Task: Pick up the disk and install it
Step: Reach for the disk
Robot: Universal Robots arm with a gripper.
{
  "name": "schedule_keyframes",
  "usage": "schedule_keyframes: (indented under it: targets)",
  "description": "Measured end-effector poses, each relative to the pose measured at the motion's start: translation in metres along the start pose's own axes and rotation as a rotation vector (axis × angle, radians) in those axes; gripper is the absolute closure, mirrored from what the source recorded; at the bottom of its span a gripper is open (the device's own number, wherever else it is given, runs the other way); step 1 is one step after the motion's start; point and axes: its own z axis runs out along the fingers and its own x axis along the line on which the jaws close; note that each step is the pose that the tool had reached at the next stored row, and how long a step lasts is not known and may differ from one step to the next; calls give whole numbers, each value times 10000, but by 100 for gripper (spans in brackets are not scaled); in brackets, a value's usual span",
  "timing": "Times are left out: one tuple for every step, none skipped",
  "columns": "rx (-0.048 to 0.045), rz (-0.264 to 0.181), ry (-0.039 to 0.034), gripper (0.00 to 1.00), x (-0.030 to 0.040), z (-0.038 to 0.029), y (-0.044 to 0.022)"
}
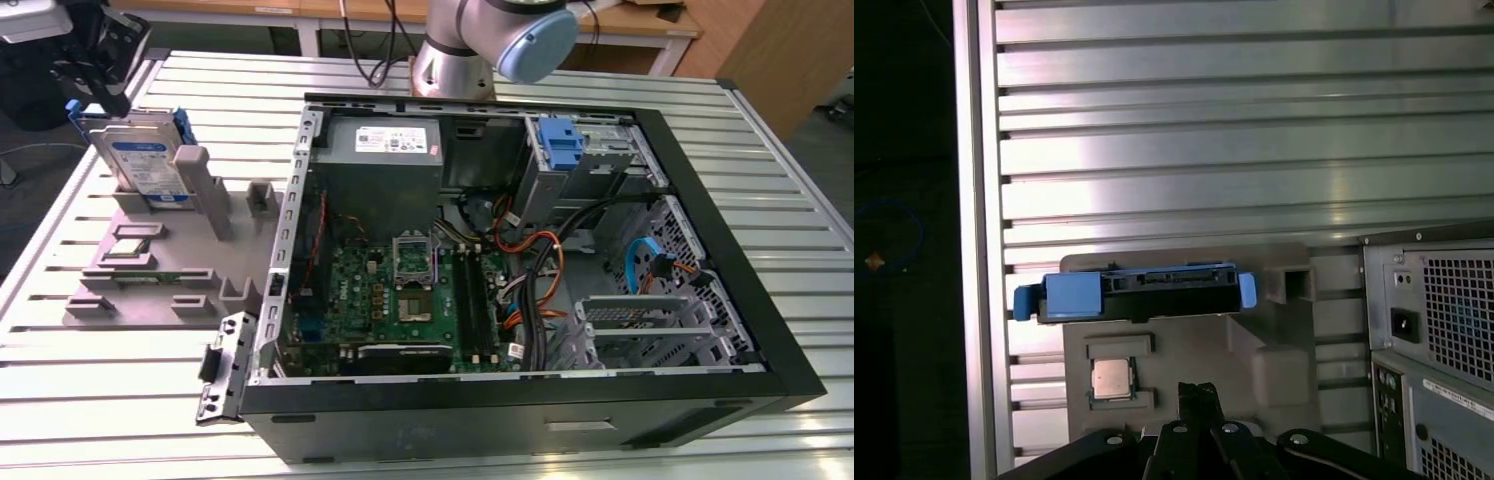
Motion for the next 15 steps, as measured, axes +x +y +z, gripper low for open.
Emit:
schedule_keyframes:
  targets:
    - [0, 0, 0, 89, 12, 7, -1]
    - [0, 0, 0, 89, 23, 14, -2]
    - [0, 0, 1, 89, 34, 21, -2]
    - [0, 0, 0, 89, 43, 27, -4]
    - [0, 0, 0, 89, 51, 32, -4]
    - [0, 0, 0, 89, 59, 36, -5]
    - [1, 0, 1, 89, 67, 37, -6]
    - [1, 0, 1, 89, 73, 39, -7]
    - [0, -1, 0, 89, 77, 41, -7]
    - [0, -1, 0, 89, 81, 42, -7]
    - [0, 1, 1, 89, 86, 43, -7]
    - [0, 0, 0, 89, 87, 43, -8]
    - [1, -1, 1, 89, 91, 44, -8]
    - [1, 0, 1, 89, 94, 45, -8]
    - [1, 0, 1, 89, 96, 45, -8]
